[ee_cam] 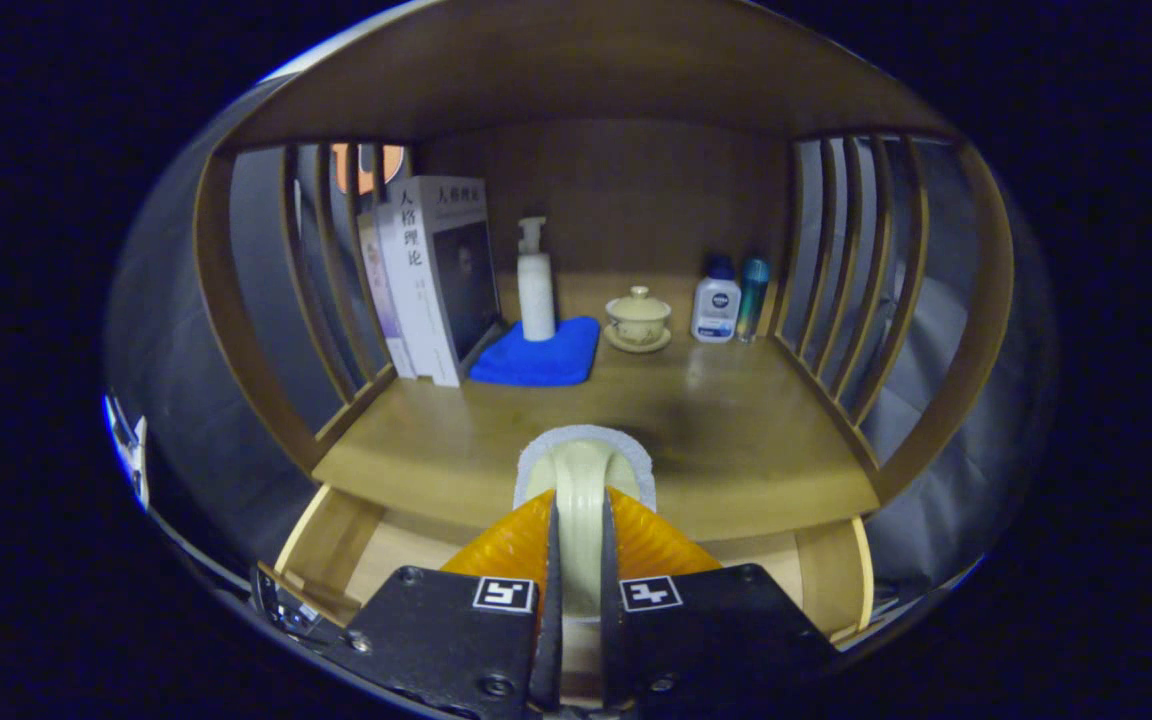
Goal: Pull open the drawer, take out the items inside it, and place them on the countertop above the cabinet.
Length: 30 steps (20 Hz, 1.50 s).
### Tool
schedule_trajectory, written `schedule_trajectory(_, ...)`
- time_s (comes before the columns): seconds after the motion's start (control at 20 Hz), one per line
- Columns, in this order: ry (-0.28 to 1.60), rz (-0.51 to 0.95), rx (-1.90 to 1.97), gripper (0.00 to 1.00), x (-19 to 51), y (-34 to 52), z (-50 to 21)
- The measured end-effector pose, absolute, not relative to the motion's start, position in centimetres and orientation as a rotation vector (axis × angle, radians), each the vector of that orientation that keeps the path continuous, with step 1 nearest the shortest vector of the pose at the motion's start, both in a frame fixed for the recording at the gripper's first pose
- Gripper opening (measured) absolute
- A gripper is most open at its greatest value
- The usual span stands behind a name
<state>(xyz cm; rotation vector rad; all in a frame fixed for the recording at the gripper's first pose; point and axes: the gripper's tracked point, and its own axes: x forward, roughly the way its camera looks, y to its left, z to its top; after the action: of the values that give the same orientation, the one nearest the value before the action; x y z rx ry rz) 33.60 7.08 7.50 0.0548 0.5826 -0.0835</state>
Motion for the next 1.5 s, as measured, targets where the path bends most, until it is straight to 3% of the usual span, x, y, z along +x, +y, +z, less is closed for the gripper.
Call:
schedule_trajectory(0.35, 0.599, -0.089, 0.108, 0.18, 40.0, 6.8, 6.1)
schedule_trajectory(1.05, 0.535, -0.077, 0.112, 0.21, 43.6, 7.6, 3.4)
schedule_trajectory(1.35, 0.485, -0.015, 0.053, 0.96, 42.3, 7.8, 3.8)
schedule_trajectory(1.5, 0.412, -0.012, 0.001, 0.96, 41.5, 7.8, 5.6)
